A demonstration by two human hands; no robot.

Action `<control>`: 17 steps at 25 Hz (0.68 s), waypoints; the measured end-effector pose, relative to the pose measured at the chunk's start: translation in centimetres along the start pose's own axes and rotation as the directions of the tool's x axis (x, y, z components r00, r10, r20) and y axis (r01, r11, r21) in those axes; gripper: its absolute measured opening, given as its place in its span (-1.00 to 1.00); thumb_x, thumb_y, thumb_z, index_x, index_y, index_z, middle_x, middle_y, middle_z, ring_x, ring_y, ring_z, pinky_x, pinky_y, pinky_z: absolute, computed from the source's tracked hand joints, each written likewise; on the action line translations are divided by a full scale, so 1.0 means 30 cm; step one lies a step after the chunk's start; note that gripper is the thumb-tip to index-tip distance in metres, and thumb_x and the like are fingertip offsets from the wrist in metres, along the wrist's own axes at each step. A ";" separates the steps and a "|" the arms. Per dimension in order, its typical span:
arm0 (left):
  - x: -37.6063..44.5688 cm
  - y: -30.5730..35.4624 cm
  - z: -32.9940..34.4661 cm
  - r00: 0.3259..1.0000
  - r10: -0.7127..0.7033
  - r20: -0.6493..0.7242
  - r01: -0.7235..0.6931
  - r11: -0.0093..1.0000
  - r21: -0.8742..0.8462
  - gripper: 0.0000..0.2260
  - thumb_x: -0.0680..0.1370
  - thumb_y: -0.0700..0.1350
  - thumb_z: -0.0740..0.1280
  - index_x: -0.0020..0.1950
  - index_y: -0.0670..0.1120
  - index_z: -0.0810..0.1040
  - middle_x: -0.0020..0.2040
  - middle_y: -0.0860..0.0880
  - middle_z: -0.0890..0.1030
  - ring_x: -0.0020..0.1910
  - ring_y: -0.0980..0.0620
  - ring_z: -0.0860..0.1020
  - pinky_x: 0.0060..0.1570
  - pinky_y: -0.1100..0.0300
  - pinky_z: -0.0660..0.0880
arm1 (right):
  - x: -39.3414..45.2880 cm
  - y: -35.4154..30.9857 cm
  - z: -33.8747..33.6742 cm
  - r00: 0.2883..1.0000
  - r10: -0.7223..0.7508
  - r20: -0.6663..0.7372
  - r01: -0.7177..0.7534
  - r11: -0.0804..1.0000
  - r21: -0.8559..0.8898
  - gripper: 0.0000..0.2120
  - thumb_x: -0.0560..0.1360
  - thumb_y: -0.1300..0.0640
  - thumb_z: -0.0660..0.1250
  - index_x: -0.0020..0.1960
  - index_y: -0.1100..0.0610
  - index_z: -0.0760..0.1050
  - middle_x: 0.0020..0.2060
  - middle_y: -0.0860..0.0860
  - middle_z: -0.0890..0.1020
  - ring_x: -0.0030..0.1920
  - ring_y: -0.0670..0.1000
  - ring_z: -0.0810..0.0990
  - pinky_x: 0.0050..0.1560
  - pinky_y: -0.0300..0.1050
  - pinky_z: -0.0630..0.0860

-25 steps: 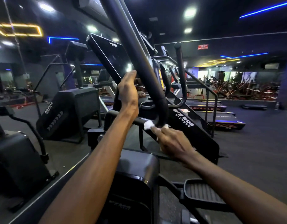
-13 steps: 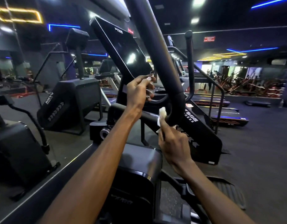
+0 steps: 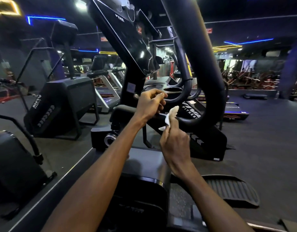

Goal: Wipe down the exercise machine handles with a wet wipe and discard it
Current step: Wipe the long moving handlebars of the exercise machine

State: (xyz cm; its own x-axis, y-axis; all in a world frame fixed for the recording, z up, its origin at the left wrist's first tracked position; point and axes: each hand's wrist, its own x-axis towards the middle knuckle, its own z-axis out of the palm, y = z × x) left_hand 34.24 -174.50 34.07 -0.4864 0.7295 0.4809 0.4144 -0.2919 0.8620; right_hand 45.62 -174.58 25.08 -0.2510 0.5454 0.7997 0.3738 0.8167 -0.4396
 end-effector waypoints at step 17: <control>0.095 -0.240 -0.325 0.991 0.122 0.047 -0.127 0.982 0.139 -0.83 0.56 -0.30 0.34 -0.07 -0.07 0.67 -0.15 -0.01 0.71 -0.14 0.20 0.66 -0.05 0.34 0.54 | 0.103 -0.134 0.293 0.993 0.113 0.036 -0.109 0.989 -0.098 -0.54 0.54 0.28 0.22 0.44 0.30 0.34 -0.27 0.27 0.65 -0.26 0.32 0.64 -0.34 0.07 0.46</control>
State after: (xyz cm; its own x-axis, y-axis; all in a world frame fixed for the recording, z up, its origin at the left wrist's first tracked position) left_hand 22.38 -176.35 30.79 -0.3958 0.7165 0.5745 0.5760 -0.2935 0.7629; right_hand 35.49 -174.51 25.73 -0.2397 0.6405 0.7296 0.4847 0.7301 -0.4818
